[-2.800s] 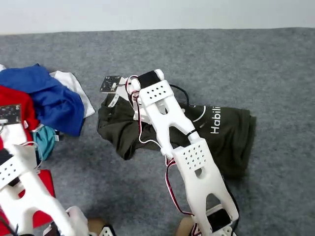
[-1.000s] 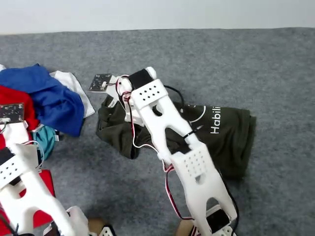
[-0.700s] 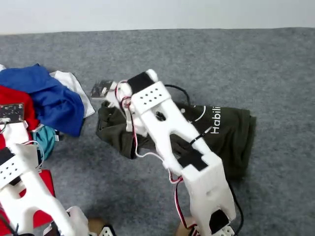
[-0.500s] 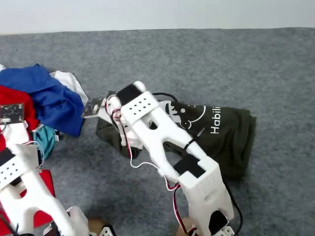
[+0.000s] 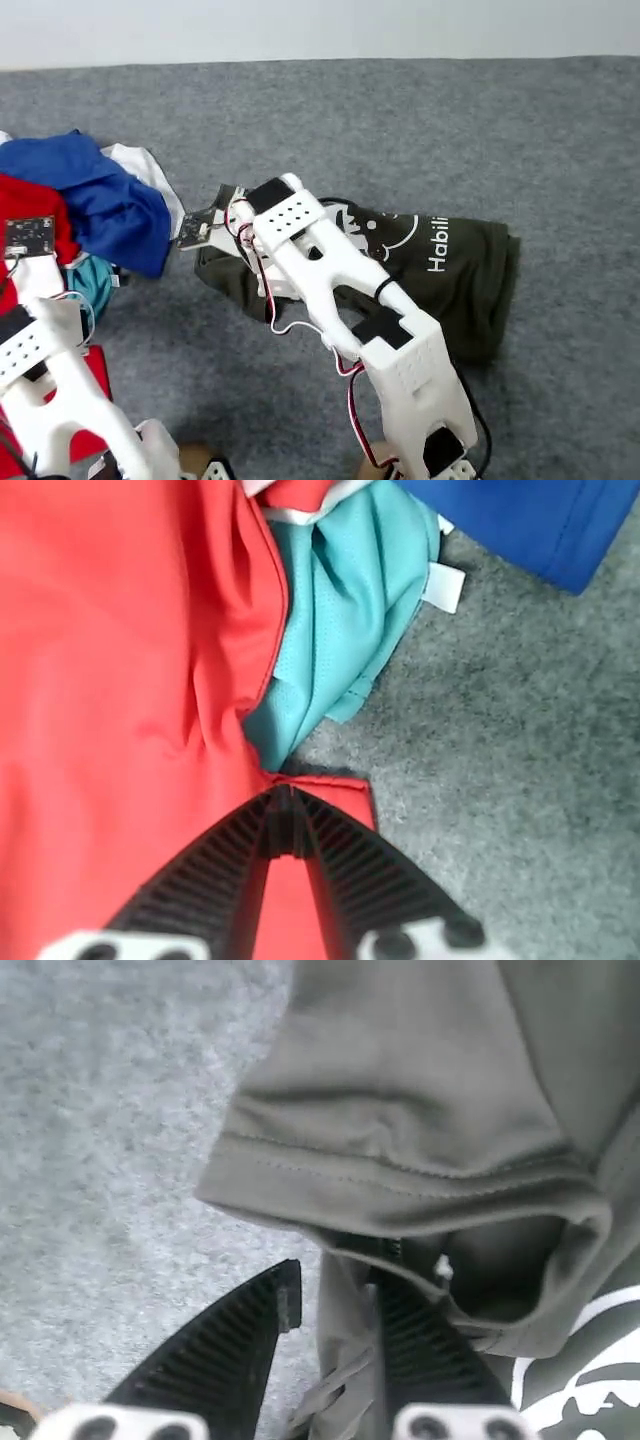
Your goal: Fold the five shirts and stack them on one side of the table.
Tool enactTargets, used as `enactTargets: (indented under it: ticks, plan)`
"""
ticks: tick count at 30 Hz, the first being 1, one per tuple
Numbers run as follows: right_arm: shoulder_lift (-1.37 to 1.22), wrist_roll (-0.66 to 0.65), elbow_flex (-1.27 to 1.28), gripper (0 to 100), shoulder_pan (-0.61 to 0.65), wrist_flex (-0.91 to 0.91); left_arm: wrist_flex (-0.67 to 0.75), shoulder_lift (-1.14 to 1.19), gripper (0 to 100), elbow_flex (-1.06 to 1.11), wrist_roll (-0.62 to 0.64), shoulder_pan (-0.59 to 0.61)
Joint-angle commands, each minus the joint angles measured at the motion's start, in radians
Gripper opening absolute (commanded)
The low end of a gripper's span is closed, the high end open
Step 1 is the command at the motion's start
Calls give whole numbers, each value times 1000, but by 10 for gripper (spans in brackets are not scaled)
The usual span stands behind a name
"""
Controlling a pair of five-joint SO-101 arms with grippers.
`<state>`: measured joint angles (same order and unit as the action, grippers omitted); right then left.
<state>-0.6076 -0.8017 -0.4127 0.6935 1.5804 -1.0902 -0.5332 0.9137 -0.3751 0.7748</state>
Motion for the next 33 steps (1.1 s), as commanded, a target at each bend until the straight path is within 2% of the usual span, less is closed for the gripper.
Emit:
enactTargets:
  ticks: [1, 8, 16, 22, 33]
  plan:
    - [15, -14, -9, 36, -27, -5, 17, -23, 4, -5, -8, -3]
    - [16, -14, -20, 20, -74, 1, 17, -23, 4, -5, -8, -3]
    - [16, -55, -163, 16, -124, 91, 18, -23, 4, -5, -8, -5]
    - [16, -52, -255, 186, -96, 209, 18, -23, 4, -5, -8, -5]
    - [4, -167, -255, 208, -5, 206, 18, -23, 4, -4, -8, -5]
